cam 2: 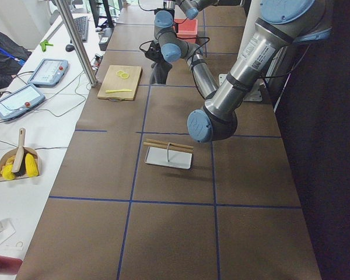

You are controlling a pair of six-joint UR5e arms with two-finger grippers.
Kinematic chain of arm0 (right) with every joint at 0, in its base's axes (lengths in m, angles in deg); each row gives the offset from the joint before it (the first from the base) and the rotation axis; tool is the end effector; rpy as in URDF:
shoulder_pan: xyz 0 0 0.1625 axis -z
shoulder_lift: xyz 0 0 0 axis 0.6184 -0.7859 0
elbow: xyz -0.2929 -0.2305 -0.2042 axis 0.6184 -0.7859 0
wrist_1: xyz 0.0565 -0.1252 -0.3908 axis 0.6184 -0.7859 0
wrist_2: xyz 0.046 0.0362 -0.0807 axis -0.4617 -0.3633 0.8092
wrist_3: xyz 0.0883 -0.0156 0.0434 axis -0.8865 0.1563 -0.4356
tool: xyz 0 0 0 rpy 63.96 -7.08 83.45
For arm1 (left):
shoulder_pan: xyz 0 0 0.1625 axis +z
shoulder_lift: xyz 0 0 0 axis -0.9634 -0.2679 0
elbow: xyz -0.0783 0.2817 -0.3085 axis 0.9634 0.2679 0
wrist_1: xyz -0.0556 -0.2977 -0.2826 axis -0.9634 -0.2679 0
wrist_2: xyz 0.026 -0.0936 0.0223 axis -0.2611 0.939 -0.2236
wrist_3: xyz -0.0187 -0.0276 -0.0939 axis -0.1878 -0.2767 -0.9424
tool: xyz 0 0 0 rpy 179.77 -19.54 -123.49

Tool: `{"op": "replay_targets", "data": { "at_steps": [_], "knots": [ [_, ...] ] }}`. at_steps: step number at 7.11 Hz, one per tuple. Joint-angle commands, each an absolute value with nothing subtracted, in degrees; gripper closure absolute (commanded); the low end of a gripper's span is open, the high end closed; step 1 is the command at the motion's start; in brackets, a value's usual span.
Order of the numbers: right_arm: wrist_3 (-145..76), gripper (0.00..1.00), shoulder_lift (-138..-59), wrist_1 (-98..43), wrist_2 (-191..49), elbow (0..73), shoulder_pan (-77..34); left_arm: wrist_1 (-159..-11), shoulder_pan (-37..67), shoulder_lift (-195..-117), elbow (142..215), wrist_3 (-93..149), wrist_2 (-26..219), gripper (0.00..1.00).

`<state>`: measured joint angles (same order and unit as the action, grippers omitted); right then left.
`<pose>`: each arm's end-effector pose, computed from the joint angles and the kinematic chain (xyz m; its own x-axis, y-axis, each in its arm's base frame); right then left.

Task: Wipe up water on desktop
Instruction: 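Lift the grey cloth with the left gripper while the right gripper approaches, then grasp the grey cloth with the right gripper beside the left gripper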

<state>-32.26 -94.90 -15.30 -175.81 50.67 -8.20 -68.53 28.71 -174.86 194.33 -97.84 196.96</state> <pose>-0.3476 -0.4695 0.2343 0.2441 -0.8524 0.4625 0.2227 0.5134 0.8288 0.3649 -0.4905 0.1194 -0.0246 -0.9147 -0.4034 0.4054 0.3597 -0.8404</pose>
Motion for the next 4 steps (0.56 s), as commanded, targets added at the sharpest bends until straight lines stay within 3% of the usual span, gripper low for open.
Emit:
{"op": "replay_targets", "data": {
  "at_steps": [1, 4],
  "knots": [
    [-33.48, 0.00, -91.39, -15.24, -168.29, 50.77, -1.11, -68.60, 30.42, -178.36, 194.15, -104.75, 196.95, 0.94],
    [-33.48, 0.01, -89.18, -15.24, -164.49, 50.86, 2.51, -68.95, 32.70, -179.43, 194.86, -107.14, 196.95, 0.93]
  ]
}}
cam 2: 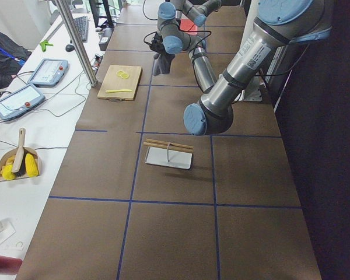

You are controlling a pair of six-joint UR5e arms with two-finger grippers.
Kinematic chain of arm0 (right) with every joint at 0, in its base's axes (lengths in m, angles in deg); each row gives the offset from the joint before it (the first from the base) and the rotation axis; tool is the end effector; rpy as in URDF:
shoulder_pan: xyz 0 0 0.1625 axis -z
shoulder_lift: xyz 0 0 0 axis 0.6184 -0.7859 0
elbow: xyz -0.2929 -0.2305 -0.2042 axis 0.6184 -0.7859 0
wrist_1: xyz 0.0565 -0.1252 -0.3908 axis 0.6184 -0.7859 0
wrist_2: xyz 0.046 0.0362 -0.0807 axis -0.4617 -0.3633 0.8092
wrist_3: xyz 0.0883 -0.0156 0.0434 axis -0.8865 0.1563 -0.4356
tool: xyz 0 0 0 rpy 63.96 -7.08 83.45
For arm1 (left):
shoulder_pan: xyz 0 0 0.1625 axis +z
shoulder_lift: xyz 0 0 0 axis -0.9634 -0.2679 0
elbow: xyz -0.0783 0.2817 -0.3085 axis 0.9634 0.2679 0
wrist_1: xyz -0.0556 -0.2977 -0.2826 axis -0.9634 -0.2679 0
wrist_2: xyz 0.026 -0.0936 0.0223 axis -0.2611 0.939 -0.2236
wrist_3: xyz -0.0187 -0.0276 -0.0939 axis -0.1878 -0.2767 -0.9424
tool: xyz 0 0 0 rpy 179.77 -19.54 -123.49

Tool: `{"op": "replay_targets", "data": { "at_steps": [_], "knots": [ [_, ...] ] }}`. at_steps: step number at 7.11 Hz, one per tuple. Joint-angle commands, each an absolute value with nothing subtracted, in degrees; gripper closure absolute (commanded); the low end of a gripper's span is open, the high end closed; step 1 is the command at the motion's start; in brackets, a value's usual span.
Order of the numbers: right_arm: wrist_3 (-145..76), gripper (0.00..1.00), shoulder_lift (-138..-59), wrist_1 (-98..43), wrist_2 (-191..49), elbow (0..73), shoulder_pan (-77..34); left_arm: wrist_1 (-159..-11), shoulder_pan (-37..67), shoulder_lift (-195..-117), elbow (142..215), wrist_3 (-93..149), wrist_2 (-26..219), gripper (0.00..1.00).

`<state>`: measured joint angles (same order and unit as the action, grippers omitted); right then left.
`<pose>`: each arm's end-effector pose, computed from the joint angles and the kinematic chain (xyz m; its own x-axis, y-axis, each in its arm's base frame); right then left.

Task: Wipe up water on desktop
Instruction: 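Grasp the grey cloth with the right gripper beside the left gripper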

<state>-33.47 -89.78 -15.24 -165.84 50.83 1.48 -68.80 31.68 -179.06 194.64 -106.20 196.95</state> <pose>-0.4226 -0.4232 0.1841 0.2310 -0.8900 0.3931 0.1963 0.4384 0.8771 0.3845 -0.4661 0.0729 -0.0522 -0.9431 -0.3283 0.3308 0.2939 -0.8968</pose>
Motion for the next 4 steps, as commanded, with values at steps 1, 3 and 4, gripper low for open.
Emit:
{"op": "replay_targets", "data": {
  "at_steps": [1, 3, 4],
  "knots": [
    [-33.48, 0.01, -89.18, -15.24, -164.31, 50.94, 2.60, -69.04, 33.67, -179.78, 194.86, -107.32, 196.95, 0.93],
    [-33.39, 0.02, -89.18, -14.02, -164.22, 50.68, 2.60, -69.21, 34.55, -181.00, 194.94, -108.64, 196.95, 0.92],
    [-33.39, 0.02, -89.18, -13.31, -164.14, 50.59, 2.69, -69.21, 34.90, -181.53, 194.94, -108.99, 196.95, 0.92]
  ]
}}
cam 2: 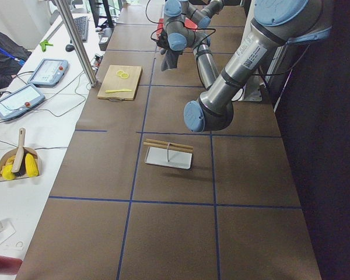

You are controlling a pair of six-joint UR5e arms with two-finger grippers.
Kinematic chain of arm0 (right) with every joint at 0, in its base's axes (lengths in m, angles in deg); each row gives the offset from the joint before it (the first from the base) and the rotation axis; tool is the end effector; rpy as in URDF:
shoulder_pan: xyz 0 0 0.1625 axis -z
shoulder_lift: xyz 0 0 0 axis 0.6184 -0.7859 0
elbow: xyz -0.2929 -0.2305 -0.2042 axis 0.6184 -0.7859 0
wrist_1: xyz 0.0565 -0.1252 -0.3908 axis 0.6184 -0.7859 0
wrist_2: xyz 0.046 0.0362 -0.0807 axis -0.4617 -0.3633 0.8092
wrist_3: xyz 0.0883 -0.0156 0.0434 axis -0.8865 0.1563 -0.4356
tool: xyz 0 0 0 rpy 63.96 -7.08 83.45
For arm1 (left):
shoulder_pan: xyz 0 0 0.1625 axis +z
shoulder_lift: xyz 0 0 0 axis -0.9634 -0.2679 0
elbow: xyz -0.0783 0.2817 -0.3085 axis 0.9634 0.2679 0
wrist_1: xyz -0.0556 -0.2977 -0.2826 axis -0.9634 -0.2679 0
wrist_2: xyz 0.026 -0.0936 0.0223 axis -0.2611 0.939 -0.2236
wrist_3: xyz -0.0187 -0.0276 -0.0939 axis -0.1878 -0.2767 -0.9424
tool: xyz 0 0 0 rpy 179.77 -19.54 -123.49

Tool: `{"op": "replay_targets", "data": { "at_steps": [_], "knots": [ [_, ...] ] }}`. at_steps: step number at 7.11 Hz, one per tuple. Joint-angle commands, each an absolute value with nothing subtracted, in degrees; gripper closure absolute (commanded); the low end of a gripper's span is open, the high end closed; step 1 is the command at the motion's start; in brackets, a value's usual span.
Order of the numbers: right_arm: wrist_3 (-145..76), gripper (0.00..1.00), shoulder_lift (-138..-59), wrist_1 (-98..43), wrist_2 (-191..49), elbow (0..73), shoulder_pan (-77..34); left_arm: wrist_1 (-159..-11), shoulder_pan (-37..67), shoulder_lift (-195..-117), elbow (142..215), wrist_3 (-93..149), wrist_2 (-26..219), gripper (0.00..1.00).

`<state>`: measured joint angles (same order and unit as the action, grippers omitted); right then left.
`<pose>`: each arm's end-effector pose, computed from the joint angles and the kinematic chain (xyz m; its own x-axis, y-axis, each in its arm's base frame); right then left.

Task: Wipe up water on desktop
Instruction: 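Grasp the grey cloth with the right gripper beside the left gripper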

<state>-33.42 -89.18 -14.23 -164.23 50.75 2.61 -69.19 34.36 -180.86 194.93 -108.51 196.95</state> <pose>-0.4299 -0.4172 0.1768 0.2308 -0.8974 0.3760 0.1788 0.4190 0.8902 0.4015 -0.4439 0.0519 -0.0309 -0.9477 -0.3176 0.2860 0.2961 -0.9114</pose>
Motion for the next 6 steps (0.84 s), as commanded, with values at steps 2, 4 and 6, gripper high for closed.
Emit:
{"op": "replay_targets", "data": {
  "at_steps": [2, 4, 6],
  "knots": [
    [-33.39, 0.23, -89.18, -13.30, -164.22, 50.51, 2.69, -69.82, 35.00, -181.63, 194.86, -109.26, 196.95, 0.92],
    [-33.48, 0.86, -89.36, -13.21, -163.87, 50.68, 2.69, -70.27, 35.00, -181.54, 194.86, -109.08, 196.95, 0.92],
    [-32.60, 1.00, -89.62, -13.21, -160.81, 50.85, 2.60, -70.27, 34.91, -181.54, 194.94, -108.73, 196.95, 0.91]
  ]
}}
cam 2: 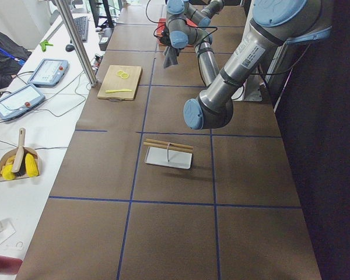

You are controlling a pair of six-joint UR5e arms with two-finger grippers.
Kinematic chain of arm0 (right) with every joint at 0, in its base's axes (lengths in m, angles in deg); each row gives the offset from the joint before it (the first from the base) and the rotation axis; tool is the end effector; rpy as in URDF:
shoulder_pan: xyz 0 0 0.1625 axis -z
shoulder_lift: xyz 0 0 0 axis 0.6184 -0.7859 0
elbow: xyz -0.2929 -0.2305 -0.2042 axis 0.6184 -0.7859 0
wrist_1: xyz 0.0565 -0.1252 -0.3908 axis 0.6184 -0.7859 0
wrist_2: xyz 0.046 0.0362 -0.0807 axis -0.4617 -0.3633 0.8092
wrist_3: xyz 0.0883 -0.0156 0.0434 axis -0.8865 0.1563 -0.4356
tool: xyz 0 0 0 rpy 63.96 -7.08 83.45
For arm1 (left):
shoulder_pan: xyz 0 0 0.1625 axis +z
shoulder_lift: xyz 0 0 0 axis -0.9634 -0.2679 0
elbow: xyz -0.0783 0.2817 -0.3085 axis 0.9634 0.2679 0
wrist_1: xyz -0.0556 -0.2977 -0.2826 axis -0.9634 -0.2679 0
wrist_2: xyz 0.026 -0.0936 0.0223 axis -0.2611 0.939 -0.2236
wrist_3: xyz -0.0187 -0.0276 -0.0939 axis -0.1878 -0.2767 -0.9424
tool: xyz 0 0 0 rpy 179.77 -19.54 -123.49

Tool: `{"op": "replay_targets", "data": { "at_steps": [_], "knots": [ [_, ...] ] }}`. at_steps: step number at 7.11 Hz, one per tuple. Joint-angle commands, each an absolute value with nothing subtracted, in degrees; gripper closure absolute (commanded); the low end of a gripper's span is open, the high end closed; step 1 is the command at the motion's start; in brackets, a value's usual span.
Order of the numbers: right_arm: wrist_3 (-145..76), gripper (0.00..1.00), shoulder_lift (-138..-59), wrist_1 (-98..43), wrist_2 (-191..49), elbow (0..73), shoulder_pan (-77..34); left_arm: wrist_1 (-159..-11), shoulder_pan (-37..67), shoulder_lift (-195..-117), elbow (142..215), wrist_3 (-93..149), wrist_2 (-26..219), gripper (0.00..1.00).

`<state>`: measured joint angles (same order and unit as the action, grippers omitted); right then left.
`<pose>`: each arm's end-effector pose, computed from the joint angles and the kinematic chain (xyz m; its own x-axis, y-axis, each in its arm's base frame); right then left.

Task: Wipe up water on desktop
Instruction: 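Grasp the grey cloth with the right gripper beside the left gripper, then open the left gripper and withdraw it while the right gripper holds the cloth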

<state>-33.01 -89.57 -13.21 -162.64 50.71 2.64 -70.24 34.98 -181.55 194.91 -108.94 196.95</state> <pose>-0.4287 -0.4190 0.1794 0.2516 -0.8986 0.3594 0.1664 0.4060 0.8986 0.4044 -0.4379 0.0429 -0.0302 -0.9441 -0.3282 0.2614 0.3095 -0.9143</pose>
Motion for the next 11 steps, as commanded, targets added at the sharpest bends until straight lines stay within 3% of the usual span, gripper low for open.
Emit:
{"op": "replay_targets", "data": {
  "at_steps": [1, 2, 4, 8, 11],
  "knots": [
    [-32.51, 1.00, -89.71, -13.21, -160.27, 50.86, 2.43, -70.27, 34.91, -181.45, 195.21, -108.56, 196.95, 0.88],
    [-32.17, 1.00, -89.71, -13.21, -160.27, 50.94, 1.99, -70.36, 34.91, -181.02, 195.29, -108.38, 197.04, 0.68],
    [-32.16, 1.00, -89.71, -13.30, -160.27, 50.94, 1.90, -70.53, 34.82, -179.88, 196.95, -99.64, 197.30, 0.00],
    [-35.31, 1.00, -89.80, -22.57, -160.01, 52.34, 1.72, -67.83, 32.72, -163.03, 209.95, -72.68, 197.39, 0.00],
    [-47.57, 1.00, -90.23, -31.30, -159.12, 53.84, -0.03, -48.44, 31.49, -161.16, 210.94, -38.36, 196.69, 0.00]
  ]
}}
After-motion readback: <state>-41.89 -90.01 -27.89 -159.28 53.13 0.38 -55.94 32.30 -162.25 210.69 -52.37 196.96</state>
